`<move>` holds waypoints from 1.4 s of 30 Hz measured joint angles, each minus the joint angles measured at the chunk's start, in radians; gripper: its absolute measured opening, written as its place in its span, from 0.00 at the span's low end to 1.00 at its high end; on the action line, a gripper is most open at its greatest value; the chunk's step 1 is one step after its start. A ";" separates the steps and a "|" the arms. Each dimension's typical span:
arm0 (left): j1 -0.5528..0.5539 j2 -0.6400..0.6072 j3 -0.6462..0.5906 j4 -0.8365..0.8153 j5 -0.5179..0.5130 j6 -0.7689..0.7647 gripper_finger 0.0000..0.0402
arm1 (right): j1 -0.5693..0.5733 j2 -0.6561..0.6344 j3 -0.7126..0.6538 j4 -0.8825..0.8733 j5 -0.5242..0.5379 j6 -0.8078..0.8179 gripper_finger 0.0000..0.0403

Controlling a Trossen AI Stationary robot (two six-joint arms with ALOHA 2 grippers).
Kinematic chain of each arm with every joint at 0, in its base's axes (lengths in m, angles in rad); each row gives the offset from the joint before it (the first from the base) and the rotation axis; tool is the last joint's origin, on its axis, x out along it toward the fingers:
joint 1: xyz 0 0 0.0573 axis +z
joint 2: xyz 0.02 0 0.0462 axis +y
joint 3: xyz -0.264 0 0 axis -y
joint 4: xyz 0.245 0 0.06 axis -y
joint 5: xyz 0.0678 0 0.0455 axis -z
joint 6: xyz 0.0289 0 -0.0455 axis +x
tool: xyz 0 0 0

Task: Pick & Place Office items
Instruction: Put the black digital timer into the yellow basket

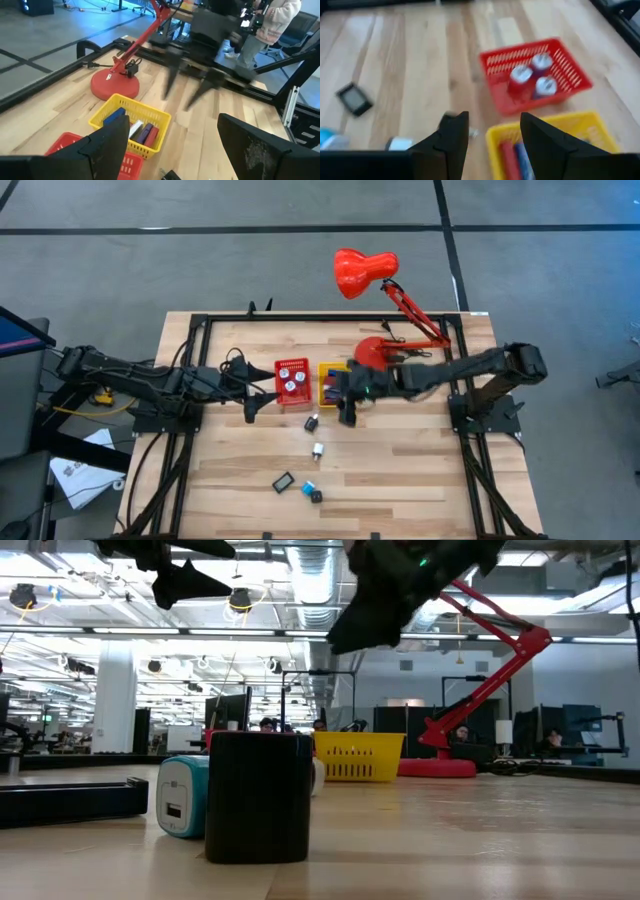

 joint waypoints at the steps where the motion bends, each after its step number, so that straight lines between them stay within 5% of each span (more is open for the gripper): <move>1: -0.003 0.000 0.000 -0.002 0.008 -0.011 0.74 | 0.032 -0.003 -0.001 -0.021 0.039 0.017 0.43; 7: -0.045 0.031 0.002 -0.003 0.289 -0.016 0.74 | 0.168 -0.003 -0.001 -0.084 0.087 0.137 0.43; 13: -0.249 0.200 0.001 -0.083 0.333 -0.047 0.72 | 0.202 -0.003 -0.001 -0.090 0.089 0.180 0.43; 20: -0.450 0.461 0.019 -0.032 0.257 -0.372 0.71 | 0.185 -0.003 -0.001 -0.150 0.090 0.205 0.43; 27: -0.565 0.671 0.163 -0.092 -0.028 -0.371 0.71 | 0.153 -0.003 -0.009 -0.149 0.094 0.200 0.43; 37: -0.596 0.891 0.306 -0.186 -0.087 -0.463 0.71 | 0.127 -0.003 -0.080 -0.141 0.094 0.244 0.43; 42: -0.595 0.938 0.307 -0.218 -0.027 -0.599 0.71 | 0.127 -0.002 -0.110 -0.112 0.093 0.257 0.43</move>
